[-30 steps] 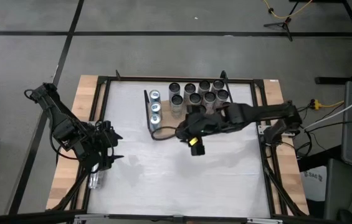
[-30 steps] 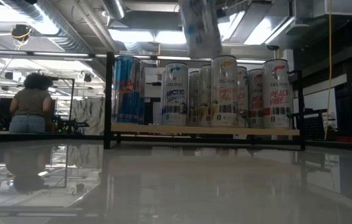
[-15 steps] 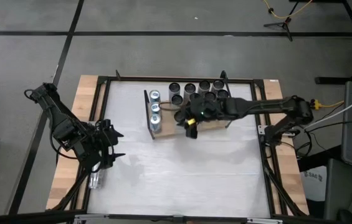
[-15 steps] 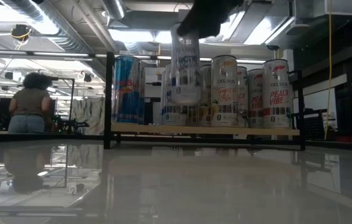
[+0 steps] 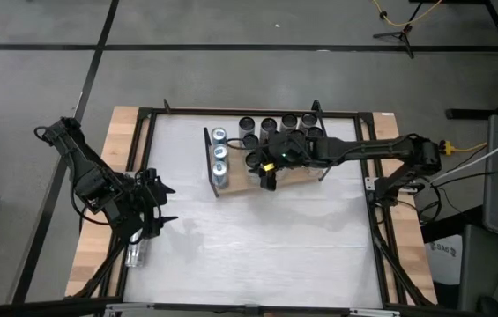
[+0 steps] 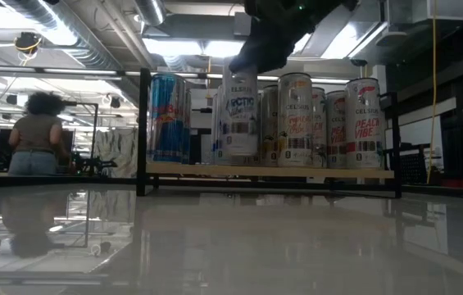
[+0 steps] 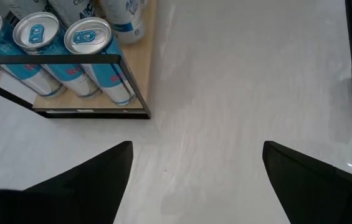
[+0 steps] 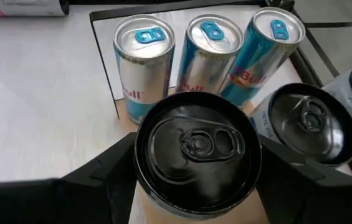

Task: Place canned beverage on shelf
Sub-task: Put the white-blue soda can on the shelf aligned with the other white-blue soda can

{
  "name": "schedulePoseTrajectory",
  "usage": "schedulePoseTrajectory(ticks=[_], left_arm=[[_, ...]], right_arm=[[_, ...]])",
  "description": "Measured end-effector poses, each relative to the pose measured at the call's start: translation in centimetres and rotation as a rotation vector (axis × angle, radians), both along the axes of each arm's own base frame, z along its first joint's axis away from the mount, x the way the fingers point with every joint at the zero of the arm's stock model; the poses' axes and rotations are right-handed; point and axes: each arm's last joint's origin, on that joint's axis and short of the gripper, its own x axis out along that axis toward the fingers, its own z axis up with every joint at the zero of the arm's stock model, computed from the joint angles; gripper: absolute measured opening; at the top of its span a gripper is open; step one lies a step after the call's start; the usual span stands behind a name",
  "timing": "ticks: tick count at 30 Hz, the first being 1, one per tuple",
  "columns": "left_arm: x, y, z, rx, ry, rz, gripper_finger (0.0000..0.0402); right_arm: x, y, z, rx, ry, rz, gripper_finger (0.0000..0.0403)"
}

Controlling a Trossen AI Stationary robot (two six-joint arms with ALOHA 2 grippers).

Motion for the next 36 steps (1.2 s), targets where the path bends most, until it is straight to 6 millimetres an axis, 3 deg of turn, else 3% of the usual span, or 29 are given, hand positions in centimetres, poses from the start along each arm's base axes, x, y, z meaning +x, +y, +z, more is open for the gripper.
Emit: schedulePoseTrajectory(ticks=[11, 36], left_arm=[[0.0, 0.0, 0.0, -0.004, -0.004, 0.000, 0.0350], [0.1, -0.1, 0.1, -0.012, -0.010, -0.001, 0.0350]], right_arm=[[-0.2, -0.4, -1.8, -0.017, 0.011, -0.038, 0.0255], [-0.3, -0.5, -2.1, -0.016, 0.027, -0.044, 0.0293]])
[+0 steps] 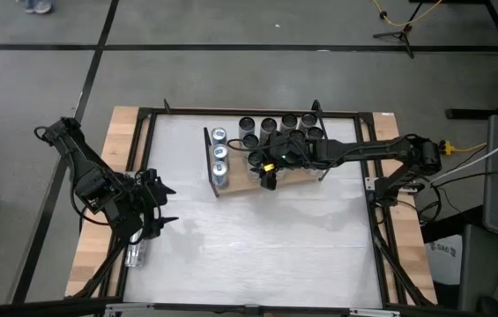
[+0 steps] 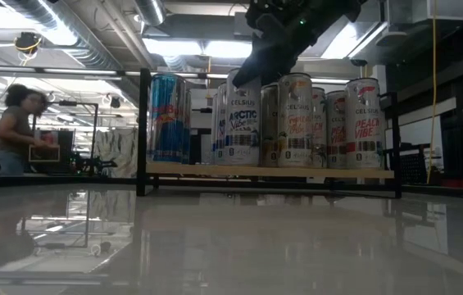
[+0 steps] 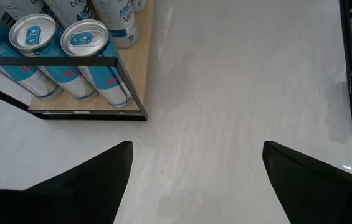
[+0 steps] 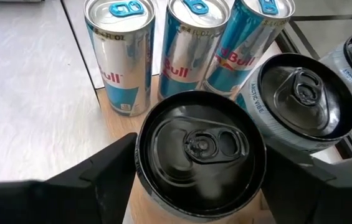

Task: Place canned beverage on shelf
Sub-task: Put the white-blue soda can on the shelf aligned with the other white-blue soda can

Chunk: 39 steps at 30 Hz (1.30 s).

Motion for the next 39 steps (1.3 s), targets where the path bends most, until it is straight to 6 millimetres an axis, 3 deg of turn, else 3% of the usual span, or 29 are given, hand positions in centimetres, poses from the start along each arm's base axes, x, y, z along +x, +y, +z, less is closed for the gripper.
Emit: schedulePoseTrajectory(ticks=[25, 39], left_arm=[[0.00, 0.00, 0.00, 0.000, 0.000, 0.000, 0.0350], [0.00, 0.00, 0.00, -0.001, 0.000, 0.000, 0.0350]], right_arm=[[0.01, 0.02, -0.05, -0.003, 0.002, 0.004, 0.0294], [-0.01, 0.04, -0.16, -0.001, 0.009, 0.008, 0.0391]])
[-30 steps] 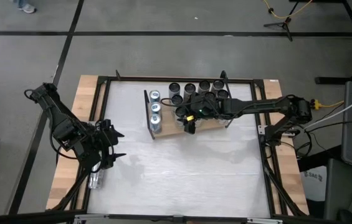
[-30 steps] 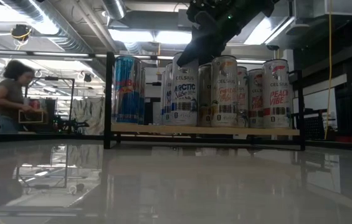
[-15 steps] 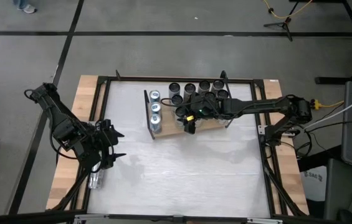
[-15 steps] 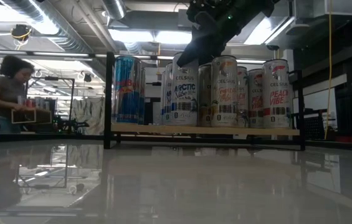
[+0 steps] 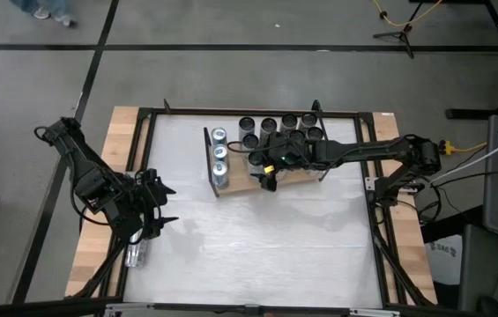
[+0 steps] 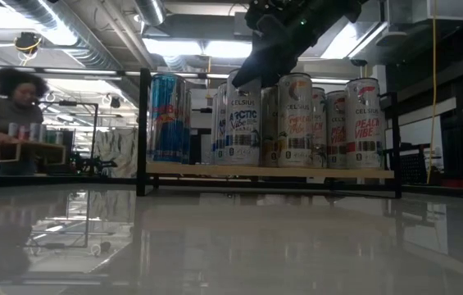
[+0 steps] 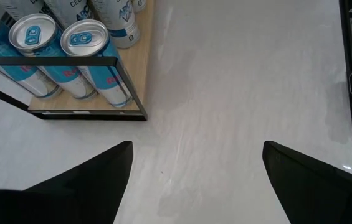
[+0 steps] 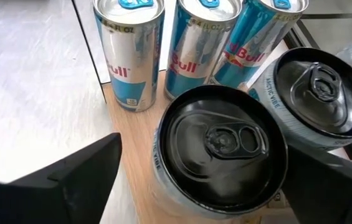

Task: Place canned beverage on shelf
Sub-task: Put the white-blue soda can on the shelf aligned with the other white-blue soda can, then put the white-pink soda can on the shelf aligned with the other white-pink soda can

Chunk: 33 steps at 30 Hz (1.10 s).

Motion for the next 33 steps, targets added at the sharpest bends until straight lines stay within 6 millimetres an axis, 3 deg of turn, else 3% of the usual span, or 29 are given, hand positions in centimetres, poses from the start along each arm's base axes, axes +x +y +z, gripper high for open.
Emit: schedulePoseTrajectory(ticks=[8, 22, 27, 33], left_arm=[[0.0, 0.0, 0.0, 0.000, 0.000, 0.000, 0.0350], [0.1, -0.1, 0.1, -0.014, -0.009, -0.002, 0.0350], [0.2, -0.5, 0.1, -0.164, 0.011, 0.026, 0.0350], [0.2, -1.0, -0.6, -0.391, 0.113, 0.223, 0.0350]], right_arm=[[-0.1, 0.0, 0.3, 0.002, -0.008, -0.003, 0.0391], [-3.0, 0.4, 3.8, 0.048, -0.062, 0.058, 0.0390], [-4.3, 0.7, 5.3, 0.071, -0.098, 0.082, 0.0390], [-5.3, 0.8, 6.6, 0.105, -0.146, 0.102, 0.0390]])
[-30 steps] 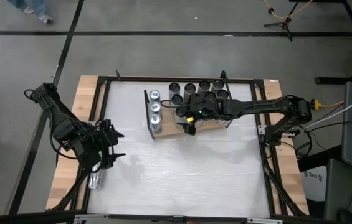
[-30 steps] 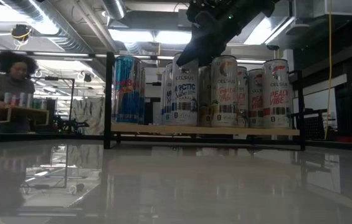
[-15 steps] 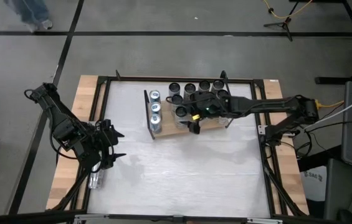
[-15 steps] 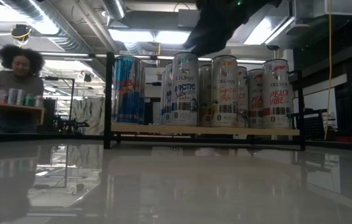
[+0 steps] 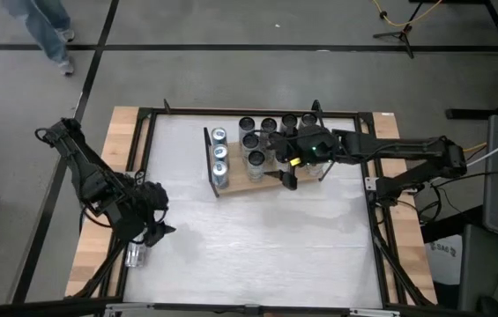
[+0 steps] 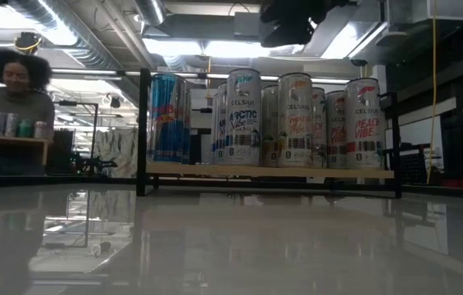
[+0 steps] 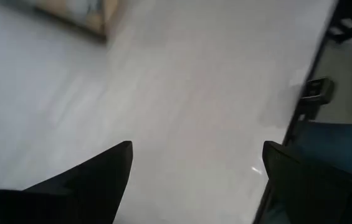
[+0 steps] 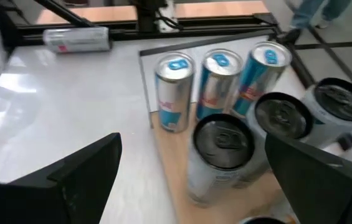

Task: Place canned beverage on shelf
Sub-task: Put the white-pink soda can on the shelf aligned with the other white-pink soda can

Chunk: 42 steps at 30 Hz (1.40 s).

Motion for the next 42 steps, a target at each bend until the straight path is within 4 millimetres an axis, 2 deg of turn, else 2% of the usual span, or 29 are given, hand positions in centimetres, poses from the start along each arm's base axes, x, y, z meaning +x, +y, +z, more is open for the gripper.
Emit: schedulePoseTrajectory(ticks=[4, 12, 27, 36, 42], left_arm=[[0.2, -0.5, -1.1, -0.059, 0.136, 0.128, 0.0350], [0.6, -1.8, -3.8, -0.094, 0.477, 0.333, 0.0350], [2.6, -4.3, -7.8, 0.023, 0.693, 0.401, 0.0350], [2.8, -5.3, -9.5, 0.083, 0.743, 0.478, 0.0350], [1.9, -6.3, -9.8, 0.119, 0.748, 0.508, 0.0350]], right_arm=[[-0.1, 0.2, 0.1, 0.028, -0.006, 0.047, 0.0390], [0.0, 2.8, 0.1, 0.030, -0.006, 0.149, 0.0390], [-0.8, 8.6, 0.1, 0.030, -0.004, 0.345, 0.0390], [-1.0, 10.3, 0.0, 0.029, 0.003, 0.400, 0.0390], [-0.6, 10.7, -0.7, 0.023, 0.028, 0.402, 0.0390]])
